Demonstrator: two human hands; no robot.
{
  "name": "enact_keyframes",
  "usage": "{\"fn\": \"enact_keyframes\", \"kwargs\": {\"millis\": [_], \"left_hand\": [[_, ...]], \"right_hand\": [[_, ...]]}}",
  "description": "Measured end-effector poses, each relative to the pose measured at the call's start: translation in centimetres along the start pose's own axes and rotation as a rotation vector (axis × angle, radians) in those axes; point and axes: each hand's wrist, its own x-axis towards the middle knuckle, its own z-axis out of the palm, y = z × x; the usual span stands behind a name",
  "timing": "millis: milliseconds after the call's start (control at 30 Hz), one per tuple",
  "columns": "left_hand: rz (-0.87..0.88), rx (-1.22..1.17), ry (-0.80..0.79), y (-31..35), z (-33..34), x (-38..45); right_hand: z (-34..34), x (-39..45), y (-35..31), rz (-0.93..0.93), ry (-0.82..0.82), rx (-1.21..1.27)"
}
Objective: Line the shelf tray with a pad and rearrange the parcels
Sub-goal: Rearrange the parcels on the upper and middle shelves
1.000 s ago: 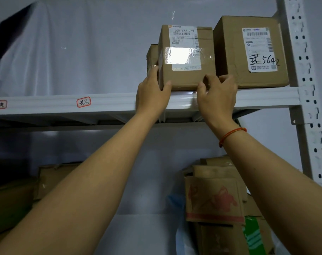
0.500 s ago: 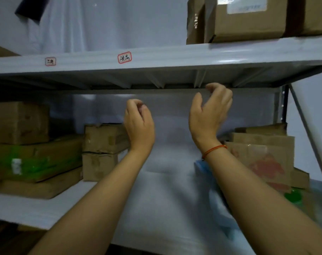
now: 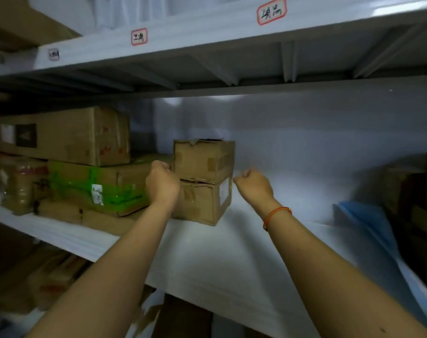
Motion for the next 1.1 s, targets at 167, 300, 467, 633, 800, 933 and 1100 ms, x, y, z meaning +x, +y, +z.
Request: {"fn": "enact_keyframes", "kwargs": {"millis": [167, 300, 467, 633, 800, 933, 1100], "left_hand": [[0.001, 0.081, -0.122, -1.8, 1.1, 4.5], [0.012, 0.122, -0.228, -2.3, 3.0, 7.9], [-0.011, 0.118, -0.341, -2.5, 5.9, 12.3], [-0.02, 0.043, -0.435, -3.3, 8.0, 14.8], [-0.021, -0.083, -0.497, -3.9, 9.6, 16.2], [0.039, -0.04, -0.387, -4.1, 10.5, 16.6], [0.088, -0.075, -0.271, -2.8, 10.4, 15.6]], "right_hand": [[5.7, 2.9, -0.6, 0.125, -0.067, 0.12], [8.2, 5.0, -1.0, 0.198, -0.044, 0.191], [9.8, 8.2, -0.9, 0.199, -0.034, 0.152], [10.5, 10.3, -0.2, 0.135, -0.048, 0.198], [11.2, 11.6, 0.2, 0.117, -0.117, 0.171], [11.3, 12.2, 0.8, 0.104, -0.115, 0.147], [10.9, 11.8, 1.4, 0.119, -0.067, 0.298]]}}
